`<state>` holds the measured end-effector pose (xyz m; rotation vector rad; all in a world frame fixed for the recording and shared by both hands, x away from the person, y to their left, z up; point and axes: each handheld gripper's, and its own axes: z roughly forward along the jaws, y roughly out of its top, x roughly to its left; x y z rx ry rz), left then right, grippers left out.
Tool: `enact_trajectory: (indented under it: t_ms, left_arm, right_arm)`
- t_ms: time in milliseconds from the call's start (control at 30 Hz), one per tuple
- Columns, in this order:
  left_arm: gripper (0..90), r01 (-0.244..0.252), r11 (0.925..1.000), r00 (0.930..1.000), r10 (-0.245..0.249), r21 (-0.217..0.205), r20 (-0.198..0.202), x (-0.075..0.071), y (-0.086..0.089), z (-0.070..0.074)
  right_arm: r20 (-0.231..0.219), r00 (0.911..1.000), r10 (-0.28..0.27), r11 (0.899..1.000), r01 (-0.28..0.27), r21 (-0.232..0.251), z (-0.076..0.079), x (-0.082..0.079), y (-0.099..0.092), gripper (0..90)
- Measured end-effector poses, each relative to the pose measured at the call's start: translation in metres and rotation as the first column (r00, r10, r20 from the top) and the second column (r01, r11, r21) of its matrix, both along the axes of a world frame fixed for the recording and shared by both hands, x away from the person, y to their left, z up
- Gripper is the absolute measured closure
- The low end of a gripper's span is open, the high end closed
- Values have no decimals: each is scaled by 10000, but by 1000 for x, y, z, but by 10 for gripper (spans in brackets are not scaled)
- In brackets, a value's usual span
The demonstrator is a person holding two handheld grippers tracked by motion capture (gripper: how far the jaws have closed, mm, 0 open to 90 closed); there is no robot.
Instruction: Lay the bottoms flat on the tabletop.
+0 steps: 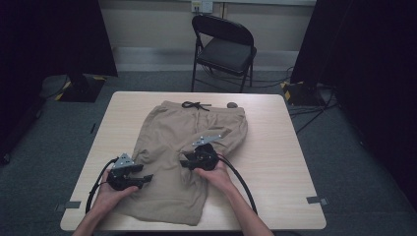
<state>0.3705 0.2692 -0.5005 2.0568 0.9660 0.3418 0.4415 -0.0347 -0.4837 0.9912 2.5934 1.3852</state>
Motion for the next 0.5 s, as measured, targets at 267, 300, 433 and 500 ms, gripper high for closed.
enact_trajectory:
  t_ms: [267,300,433,500]
  left_arm:
    - [382,-15,10000,10000,15,-23,5,0,1,0]
    - [382,-14,10000,10000,14,-23,3,0,1,0]
    - [382,-2,10000,10000,2,37,35,0,0,0]
    - [382,-11,10000,10000,11,18,37,0,1,0]
  right_arm:
    - [500,9977,458,9976,-483,494,23,-39,-22,454]
    - [477,9973,557,9975,-577,407,20,-45,-22,455]
    - [463,9958,788,9968,-783,-138,5,-51,-14,441]
    - [439,9965,717,9970,-702,-337,-2,-50,-10,420]
